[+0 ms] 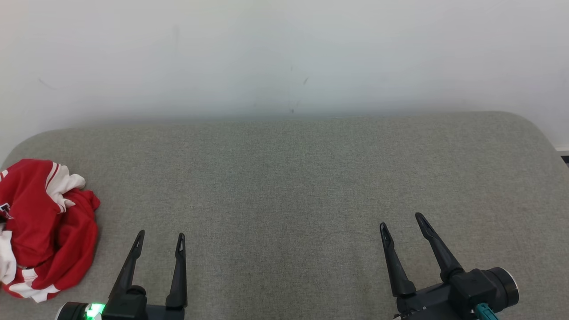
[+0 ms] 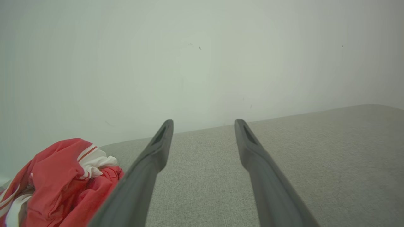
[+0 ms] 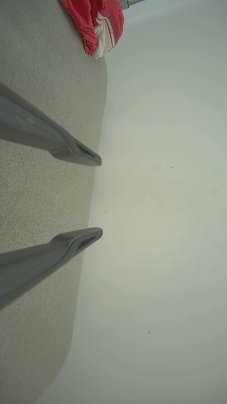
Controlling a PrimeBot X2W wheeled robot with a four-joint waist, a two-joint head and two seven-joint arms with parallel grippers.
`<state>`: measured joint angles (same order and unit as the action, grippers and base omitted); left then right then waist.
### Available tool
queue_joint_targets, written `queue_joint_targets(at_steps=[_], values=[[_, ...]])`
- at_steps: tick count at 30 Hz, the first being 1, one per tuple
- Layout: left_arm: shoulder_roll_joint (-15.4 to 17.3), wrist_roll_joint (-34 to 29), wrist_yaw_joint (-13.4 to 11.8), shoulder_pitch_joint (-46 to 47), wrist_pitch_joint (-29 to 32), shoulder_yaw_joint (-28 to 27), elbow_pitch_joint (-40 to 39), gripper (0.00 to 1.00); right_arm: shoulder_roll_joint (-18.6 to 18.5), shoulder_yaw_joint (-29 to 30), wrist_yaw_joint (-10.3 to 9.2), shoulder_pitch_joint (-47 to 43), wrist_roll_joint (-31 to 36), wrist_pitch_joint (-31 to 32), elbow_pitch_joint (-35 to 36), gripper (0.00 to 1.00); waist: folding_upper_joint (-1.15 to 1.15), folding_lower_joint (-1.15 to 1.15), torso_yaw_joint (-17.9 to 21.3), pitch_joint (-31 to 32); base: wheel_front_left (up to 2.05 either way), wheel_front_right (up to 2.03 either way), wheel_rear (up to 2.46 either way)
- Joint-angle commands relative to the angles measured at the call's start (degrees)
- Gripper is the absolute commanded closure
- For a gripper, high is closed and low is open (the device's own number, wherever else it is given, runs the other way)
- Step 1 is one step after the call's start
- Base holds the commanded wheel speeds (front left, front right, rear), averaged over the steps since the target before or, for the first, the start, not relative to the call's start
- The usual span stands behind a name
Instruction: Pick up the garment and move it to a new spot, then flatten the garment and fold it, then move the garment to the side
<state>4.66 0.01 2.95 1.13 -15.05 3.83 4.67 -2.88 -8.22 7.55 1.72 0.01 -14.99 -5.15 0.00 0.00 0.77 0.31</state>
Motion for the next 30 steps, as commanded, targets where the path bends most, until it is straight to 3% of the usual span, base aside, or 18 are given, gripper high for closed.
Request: queue_joint_targets(at_steps=[1,17,30], values=[[0.2,0.3,-0.3,-0.3,-0.2,0.0,0.1,0.00,0.0,0.2,-0.12,-0.1,0.1,-0.3,0.2,0.00,0.00,0.00,0.0,0.0,0.00,0.00,0.00],[0.4,0.5,-0.4,0.0,-0.2,-0.1,1.5,0.00,0.0,0.1,-0.12,-0.6,-0.5,-0.3,0.3,0.00,0.00,0.00,-0.8,0.1,0.00,0.00,0.00],[0.0,1.0,-1.1,0.4,-0.2,-0.2,3.2,0.00,0.0,-0.9,-0.12,-1.4,-0.3,-0.2,0.3,0.00,0.00,0.00,-7.0,-0.2,0.00,0.00,0.00]])
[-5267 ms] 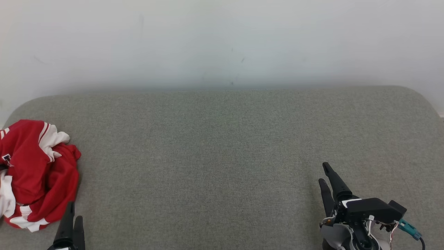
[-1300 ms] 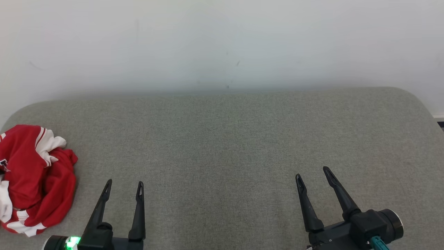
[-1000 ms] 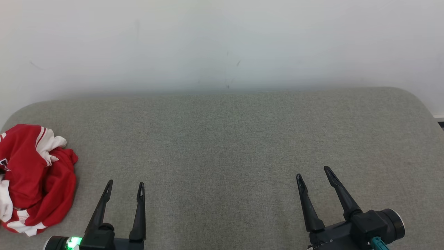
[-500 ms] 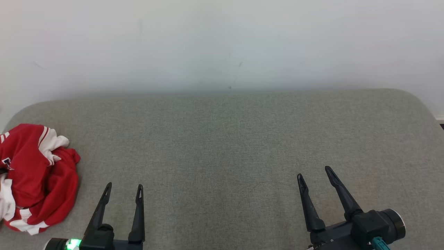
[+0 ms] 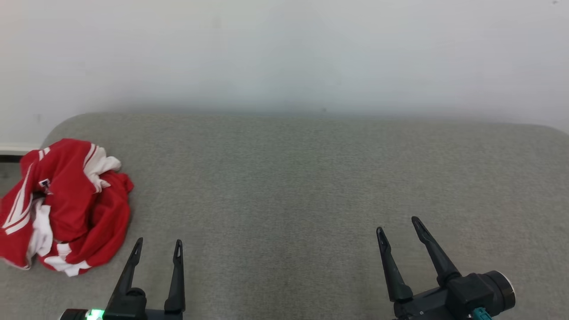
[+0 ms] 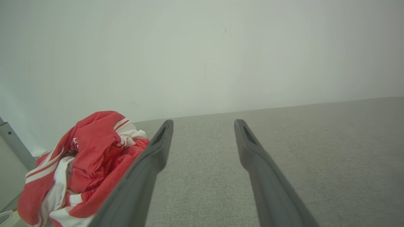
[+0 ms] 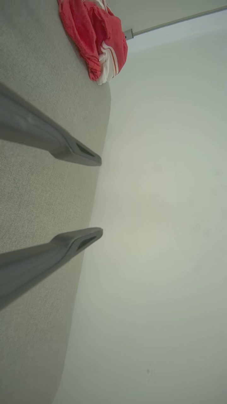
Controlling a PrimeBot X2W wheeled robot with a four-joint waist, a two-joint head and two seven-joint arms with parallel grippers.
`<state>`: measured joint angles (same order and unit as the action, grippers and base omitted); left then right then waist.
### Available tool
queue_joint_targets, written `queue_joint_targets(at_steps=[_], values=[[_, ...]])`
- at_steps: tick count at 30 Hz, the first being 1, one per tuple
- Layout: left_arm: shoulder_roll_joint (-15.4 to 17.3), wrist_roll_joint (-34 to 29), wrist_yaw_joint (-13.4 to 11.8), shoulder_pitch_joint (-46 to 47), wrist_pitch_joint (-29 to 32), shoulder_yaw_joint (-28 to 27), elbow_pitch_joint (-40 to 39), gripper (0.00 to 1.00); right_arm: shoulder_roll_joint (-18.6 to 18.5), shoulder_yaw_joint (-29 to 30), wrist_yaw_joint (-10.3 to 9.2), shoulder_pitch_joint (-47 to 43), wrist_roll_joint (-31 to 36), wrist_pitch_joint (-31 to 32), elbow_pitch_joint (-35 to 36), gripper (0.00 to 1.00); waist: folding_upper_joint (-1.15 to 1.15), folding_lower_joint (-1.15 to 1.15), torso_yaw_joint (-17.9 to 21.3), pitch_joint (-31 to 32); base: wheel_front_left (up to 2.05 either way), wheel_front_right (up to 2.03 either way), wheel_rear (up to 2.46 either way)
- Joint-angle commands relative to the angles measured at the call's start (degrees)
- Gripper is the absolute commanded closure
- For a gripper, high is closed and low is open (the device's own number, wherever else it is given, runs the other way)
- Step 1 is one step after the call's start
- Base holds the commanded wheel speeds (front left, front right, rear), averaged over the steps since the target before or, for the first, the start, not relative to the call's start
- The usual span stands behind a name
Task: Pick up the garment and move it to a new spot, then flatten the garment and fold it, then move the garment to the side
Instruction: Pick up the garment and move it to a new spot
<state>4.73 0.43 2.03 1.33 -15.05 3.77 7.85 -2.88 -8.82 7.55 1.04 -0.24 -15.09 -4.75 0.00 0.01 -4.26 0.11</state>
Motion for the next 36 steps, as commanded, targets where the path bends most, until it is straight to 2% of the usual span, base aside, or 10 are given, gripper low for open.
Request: queue_joint_targets(at_steps=[1,25,36], values=[[-0.1,0.6,-0.3,0.3,-0.2,-0.3,0.1,0.00,0.0,-0.3,-0.12,-0.8,-0.2,-0.1,-0.1,0.00,0.00,-0.01,-2.7,0.1,0.00,0.00,0.00],[0.0,0.4,-1.8,-1.9,-0.2,-1.6,-0.7,0.00,0.0,-2.2,-0.12,-2.8,-1.4,-0.1,-0.8,0.00,0.00,-0.01,-15.7,1.9,0.00,0.00,0.00],[0.0,0.9,-1.7,-2.4,-0.2,-2.5,-1.0,0.00,0.0,-2.4,-0.12,-3.0,-1.9,-0.1,-0.7,0.00,0.00,-0.01,-19.2,2.2,0.00,0.00,0.00]])
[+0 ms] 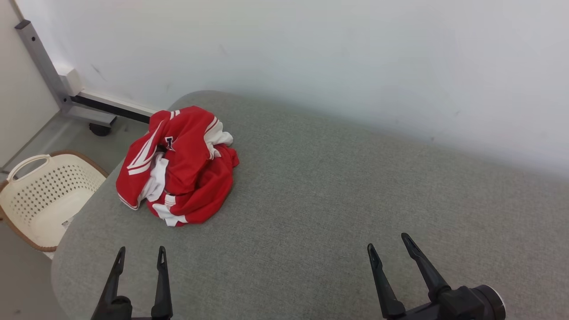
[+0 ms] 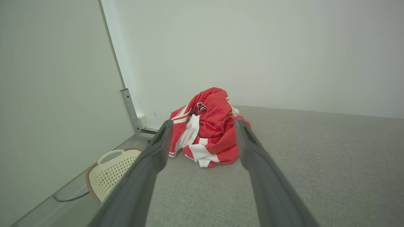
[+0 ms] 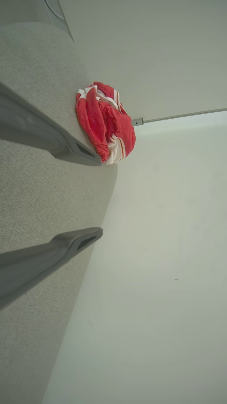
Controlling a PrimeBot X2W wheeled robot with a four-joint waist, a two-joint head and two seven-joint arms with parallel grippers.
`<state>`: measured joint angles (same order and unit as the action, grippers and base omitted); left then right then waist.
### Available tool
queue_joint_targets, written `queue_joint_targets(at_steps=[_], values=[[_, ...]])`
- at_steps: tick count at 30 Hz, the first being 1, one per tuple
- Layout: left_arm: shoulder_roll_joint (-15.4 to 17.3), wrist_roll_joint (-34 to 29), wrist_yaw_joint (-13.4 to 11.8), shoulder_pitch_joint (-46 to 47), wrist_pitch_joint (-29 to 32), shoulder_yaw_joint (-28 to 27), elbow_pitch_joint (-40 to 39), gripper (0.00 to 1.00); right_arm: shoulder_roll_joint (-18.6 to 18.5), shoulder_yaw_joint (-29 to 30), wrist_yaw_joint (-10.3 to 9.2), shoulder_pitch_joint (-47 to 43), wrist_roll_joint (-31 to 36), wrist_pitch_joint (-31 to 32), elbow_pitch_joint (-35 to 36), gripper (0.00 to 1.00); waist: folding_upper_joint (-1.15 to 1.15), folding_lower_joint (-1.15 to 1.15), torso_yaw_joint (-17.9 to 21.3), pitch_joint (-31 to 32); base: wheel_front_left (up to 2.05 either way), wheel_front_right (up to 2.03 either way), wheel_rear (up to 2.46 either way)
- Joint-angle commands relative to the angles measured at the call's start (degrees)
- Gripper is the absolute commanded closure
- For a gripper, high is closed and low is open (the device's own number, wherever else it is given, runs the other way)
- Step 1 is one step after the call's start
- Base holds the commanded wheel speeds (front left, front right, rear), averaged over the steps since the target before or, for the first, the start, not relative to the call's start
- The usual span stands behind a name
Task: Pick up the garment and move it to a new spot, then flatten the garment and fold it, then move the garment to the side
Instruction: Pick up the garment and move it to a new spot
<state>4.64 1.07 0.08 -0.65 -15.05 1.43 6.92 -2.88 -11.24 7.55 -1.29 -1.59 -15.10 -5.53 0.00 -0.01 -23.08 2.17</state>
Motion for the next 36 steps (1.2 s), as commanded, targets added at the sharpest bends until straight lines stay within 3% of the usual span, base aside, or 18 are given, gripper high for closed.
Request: queue_joint_targets(at_steps=[1,13,20,26,32,36], values=[[0.0,0.2,0.3,-0.4,-0.2,-0.2,0.0,0.00,0.0,0.1,-0.12,-0.7,-0.5,-0.1,0.0,0.00,0.00,0.01,-0.6,0.1,0.00,0.00,0.00],[-0.6,1.7,0.4,1.6,-0.2,-1.7,0.3,0.00,0.0,0.2,-0.12,-0.3,0.6,-0.1,-0.3,0.00,0.00,0.01,-1.2,-1.1,0.00,0.00,0.00],[-0.8,3.8,2.2,7.8,-0.2,-3.7,3.3,0.00,0.0,0.4,-0.12,1.3,2.4,-0.1,-0.6,0.00,0.00,0.01,-0.8,-4.4,0.00,0.00,0.00],[0.0,7.4,4.2,19.1,-0.2,-6.0,13.7,0.00,-1.9,1.2,-0.12,3.5,4.3,-0.1,-0.5,0.00,0.00,0.01,0.1,-9.5,0.00,0.00,0.00],[3.6,9.9,6.3,33.2,0.2,-5.9,24.5,0.00,-4.3,0.9,-0.12,6.4,5.8,-0.1,0.3,0.00,0.00,0.01,1.6,-15.6,0.00,0.00,0.00],[5.9,13.7,7.0,42.3,4.0,-6.1,30.9,0.00,-6.0,1.4,-0.12,8.0,6.4,-0.1,0.7,0.00,0.00,0.01,2.6,-19.3,0.00,0.00,0.00]])
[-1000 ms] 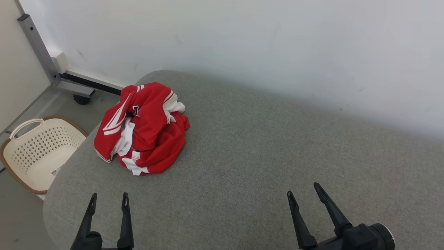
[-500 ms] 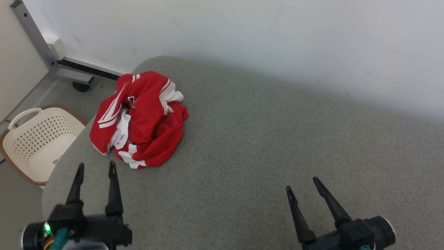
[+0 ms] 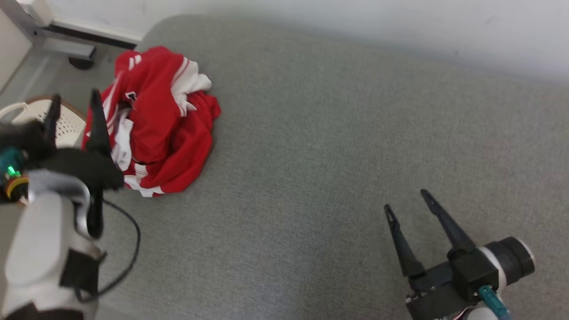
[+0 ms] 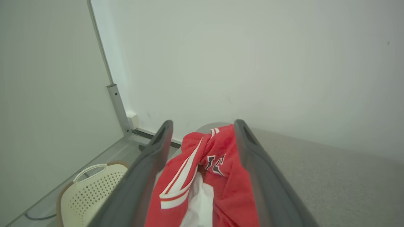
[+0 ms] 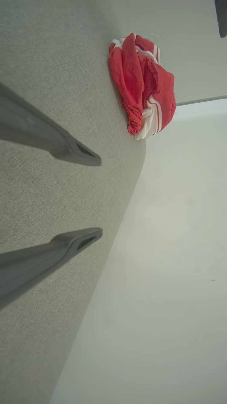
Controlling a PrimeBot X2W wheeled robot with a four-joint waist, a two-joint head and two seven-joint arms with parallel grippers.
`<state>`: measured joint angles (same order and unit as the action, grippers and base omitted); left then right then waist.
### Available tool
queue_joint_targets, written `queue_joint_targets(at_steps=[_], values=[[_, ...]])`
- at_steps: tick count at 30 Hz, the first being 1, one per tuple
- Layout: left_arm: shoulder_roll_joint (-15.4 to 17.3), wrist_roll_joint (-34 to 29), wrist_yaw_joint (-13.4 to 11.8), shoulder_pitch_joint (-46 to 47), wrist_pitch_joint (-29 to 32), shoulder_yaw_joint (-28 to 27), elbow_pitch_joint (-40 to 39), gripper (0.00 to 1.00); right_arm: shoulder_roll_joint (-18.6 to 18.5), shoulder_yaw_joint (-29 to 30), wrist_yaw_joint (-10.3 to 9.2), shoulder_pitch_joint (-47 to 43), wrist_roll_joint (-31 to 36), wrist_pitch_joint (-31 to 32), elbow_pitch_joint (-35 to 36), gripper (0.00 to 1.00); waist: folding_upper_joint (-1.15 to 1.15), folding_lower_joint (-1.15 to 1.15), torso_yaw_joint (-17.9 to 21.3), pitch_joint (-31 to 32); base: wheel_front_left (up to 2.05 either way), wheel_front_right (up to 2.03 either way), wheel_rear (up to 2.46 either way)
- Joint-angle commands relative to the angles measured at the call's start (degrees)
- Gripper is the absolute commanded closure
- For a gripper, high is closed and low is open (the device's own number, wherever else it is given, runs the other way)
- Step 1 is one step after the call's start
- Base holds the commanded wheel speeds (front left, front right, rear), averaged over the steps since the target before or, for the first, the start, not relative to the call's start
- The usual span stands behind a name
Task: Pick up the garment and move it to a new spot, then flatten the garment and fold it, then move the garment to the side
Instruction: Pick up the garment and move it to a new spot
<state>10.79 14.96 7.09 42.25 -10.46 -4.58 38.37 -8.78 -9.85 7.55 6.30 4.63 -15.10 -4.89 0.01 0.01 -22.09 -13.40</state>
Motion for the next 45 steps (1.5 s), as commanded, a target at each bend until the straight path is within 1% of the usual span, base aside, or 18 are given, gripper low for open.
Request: queue_joint_targets(at_steps=[1,5,9,11,13,15,18,21,23,24,25,28,31,33,38,43,45], values=[[0.1,1.3,0.2,1.7,0.8,0.1,0.8,0.00,-0.5,0.3,-0.12,0.8,0.2,-0.1,0.3,0.00,-0.01,-0.01,1.8,-4.6,0.00,0.00,0.00],[1.4,7.1,0.4,9.3,8.3,1.6,5.7,0.00,-1.5,0.9,-0.12,2.1,0.6,-0.1,1.1,0.00,-0.01,-0.01,2.6,-7.9,0.00,0.00,0.00],[2.3,16.3,0.3,14.3,19.3,4.8,9.0,0.00,-2.1,1.0,-0.12,3.8,1.0,-0.1,1.6,0.00,-0.01,-0.01,3.5,-10.8,0.00,0.00,0.00],[3.2,20.0,0.3,15.6,24.6,6.2,10.0,0.00,-2.0,0.9,-0.12,4.6,1.0,-0.1,1.6,0.00,-0.01,-0.01,4.1,-11.8,0.00,0.00,0.00],[4.6,22.2,0.3,16.6,29.4,7.8,11.4,0.00,-2.0,0.8,-0.12,5.5,1.0,-0.1,1.7,0.00,-0.01,-0.01,4.7,-12.6,0.00,0.00,0.00],[6.4,22.4,0.3,17.2,32.1,9.1,12.8,0.00,-1.9,0.6,-0.12,6.3,0.8,-0.1,1.8,0.00,-0.01,-0.01,5.6,-13.2,0.00,0.00,0.00],[8.0,22.9,0.3,17.8,33.9,9.4,15.6,0.00,-1.6,0.8,-0.12,6.7,0.6,-0.1,2.0,0.00,-0.01,-0.01,6.8,-13.7,0.00,0.00,0.00],[8.8,24.2,0.3,18.4,35.7,8.8,18.5,0.00,-1.3,1.0,-0.12,6.6,0.6,-0.1,1.9,0.00,-0.01,-0.01,7.7,-13.9,0.00,0.00,0.00],[9.2,25.3,0.3,18.7,35.2,8.5,19.2,0.00,-0.8,1.3,-0.12,6.6,0.7,-0.1,2.2,0.00,-0.01,-0.01,8.3,-14.0,0.00,0.00,0.00],[9.0,26.0,0.4,18.7,35.3,8.5,19.3,0.07,-0.7,1.5,-0.12,6.7,0.7,-0.1,2.4,0.00,-0.01,-0.01,8.5,-14.1,0.00,0.00,0.00],[9.3,26.1,0.4,18.5,35.0,8.7,19.1,1.00,-0.5,1.4,-0.12,6.7,0.8,-0.1,2.4,0.00,-0.01,-0.01,8.7,-14.1,0.00,0.00,0.00],[10.8,26.7,0.4,17.5,33.1,9.4,18.1,1.00,0.0,1.0,-0.12,6.6,0.7,-0.1,2.5,0.00,-0.01,-0.01,9.4,-13.7,0.00,0.00,0.00],[11.5,27.5,0.4,17.0,31.8,10.1,16.7,1.00,0.2,1.0,-0.12,6.7,0.5,-0.1,2.3,0.00,-0.01,-0.01,9.8,-13.2,0.00,0.00,0.00],[12.9,27.6,0.4,16.5,29.4,10.8,15.2,1.00,0.3,1.1,-0.12,6.5,0.2,-0.1,2.1,0.00,-0.01,-0.01,10.2,-12.4,0.00,0.00,0.00],[14.7,28.0,0.4,14.5,23.8,13.3,11.3,1.00,1.2,1.1,-0.12,5.0,-0.3,-0.1,1.8,0.00,-0.01,-0.01,10.8,-9.4,0.00,0.00,0.00],[15.9,27.4,0.4,12.2,18.4,16.6,6.7,1.00,2.3,1.8,-0.12,4.0,-1.3,-0.1,1.5,0.00,-0.01,-0.01,11.3,-5.9,0.00,0.00,0.00],[15.7,27.7,0.4,11.2,16.8,17.6,5.1,1.00,2.5,1.7,-0.12,3.7,-1.7,-0.1,1.3,0.00,-0.01,-0.01,11.5,-4.2,0.00,0.00,0.00]])
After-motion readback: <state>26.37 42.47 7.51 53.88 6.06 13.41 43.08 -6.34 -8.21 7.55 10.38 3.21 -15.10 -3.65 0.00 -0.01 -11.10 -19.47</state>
